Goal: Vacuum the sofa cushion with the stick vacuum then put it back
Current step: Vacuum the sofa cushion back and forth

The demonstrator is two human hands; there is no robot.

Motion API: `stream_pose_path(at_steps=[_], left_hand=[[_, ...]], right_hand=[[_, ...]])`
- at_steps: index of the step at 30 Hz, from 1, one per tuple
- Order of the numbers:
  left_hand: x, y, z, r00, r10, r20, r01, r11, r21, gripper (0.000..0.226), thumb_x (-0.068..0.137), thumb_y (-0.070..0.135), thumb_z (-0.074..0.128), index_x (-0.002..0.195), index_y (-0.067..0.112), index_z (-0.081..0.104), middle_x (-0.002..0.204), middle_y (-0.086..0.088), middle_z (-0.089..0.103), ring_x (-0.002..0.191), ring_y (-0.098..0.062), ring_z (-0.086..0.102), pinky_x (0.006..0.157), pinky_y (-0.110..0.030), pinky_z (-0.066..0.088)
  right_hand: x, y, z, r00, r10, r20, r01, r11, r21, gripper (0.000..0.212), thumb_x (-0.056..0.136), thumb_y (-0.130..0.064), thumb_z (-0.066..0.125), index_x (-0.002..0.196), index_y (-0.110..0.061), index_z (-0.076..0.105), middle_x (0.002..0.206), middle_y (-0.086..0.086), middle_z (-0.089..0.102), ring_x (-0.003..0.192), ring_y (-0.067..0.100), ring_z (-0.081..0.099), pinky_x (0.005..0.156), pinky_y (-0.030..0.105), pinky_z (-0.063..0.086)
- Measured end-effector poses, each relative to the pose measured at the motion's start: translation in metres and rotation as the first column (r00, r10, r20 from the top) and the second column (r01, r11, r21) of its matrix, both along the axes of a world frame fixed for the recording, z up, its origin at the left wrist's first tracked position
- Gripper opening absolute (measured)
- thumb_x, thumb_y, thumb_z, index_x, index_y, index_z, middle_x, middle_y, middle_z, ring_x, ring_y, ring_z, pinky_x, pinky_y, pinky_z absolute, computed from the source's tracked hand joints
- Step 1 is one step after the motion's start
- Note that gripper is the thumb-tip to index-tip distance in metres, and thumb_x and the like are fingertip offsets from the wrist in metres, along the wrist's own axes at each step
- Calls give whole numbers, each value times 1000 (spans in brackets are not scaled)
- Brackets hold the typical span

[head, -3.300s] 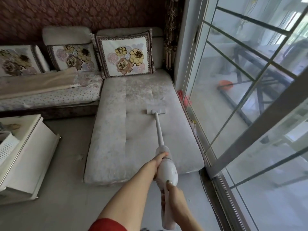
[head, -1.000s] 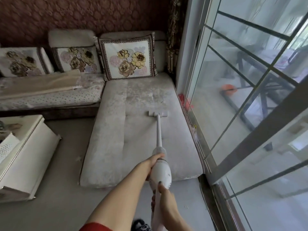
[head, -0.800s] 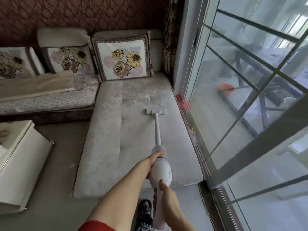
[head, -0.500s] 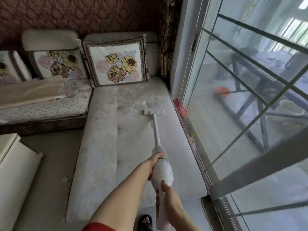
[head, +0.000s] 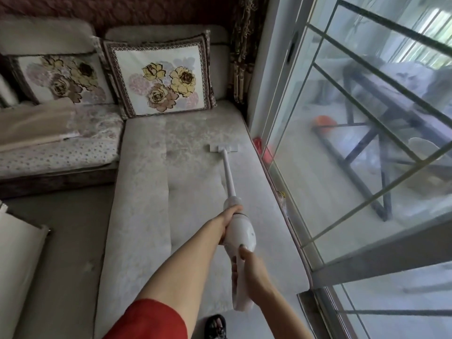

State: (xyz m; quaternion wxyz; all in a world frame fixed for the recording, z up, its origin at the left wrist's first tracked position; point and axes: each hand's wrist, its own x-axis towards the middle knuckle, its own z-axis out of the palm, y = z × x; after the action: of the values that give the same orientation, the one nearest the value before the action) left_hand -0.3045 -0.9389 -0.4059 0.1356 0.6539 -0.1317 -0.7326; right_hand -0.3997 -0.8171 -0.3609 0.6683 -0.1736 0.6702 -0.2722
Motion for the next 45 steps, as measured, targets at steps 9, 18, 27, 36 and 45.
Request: stream_pose_path(at_steps=[9,18,27,36,45], left_hand=[[17,-24,5,1000,-10,-10,10,1000,2,62,70,65,63,106,14,59,81,-10,63,67,-25,61,52,-28,46],[20,-7,11,999,23,-38,-24,1000,-15,49,76,62,61,87,15,56,77,-10,60,65,-24,58,54,-28,44],[52,33,26,985,172,-11,-172,982,-75,52,74,60,63,92,11,59,77,-11,63,65,-25,60,59,-28,49],[74,96,31,966,258,30,-256,964,-69,46,79,57,60,80,12,58,65,-9,62,59,-24,57,50,-25,41],[56,154,36,967,239,88,-235,970,-61,46,79,57,61,78,12,56,71,-8,57,60,-21,55,50,-25,38]], right_hand=[[22,-28,-8,999,-27,-32,27,1000,0,36,94,-31,48,85,2,60,58,6,49,42,15,44,45,27,37],[28,-2,0,972,49,-228,-92,979,-183,29,85,-28,47,64,-7,48,50,6,44,38,16,38,39,21,31],[40,24,15,964,179,-196,-225,943,-244,33,93,-25,47,71,-2,53,50,4,46,32,10,40,33,15,32],[51,65,20,930,309,-198,-349,912,-215,36,96,-28,46,78,0,59,55,6,52,41,14,46,32,14,35],[35,114,13,928,355,-111,-368,918,-148,36,96,-27,41,81,3,54,57,11,49,38,17,45,36,18,36]])
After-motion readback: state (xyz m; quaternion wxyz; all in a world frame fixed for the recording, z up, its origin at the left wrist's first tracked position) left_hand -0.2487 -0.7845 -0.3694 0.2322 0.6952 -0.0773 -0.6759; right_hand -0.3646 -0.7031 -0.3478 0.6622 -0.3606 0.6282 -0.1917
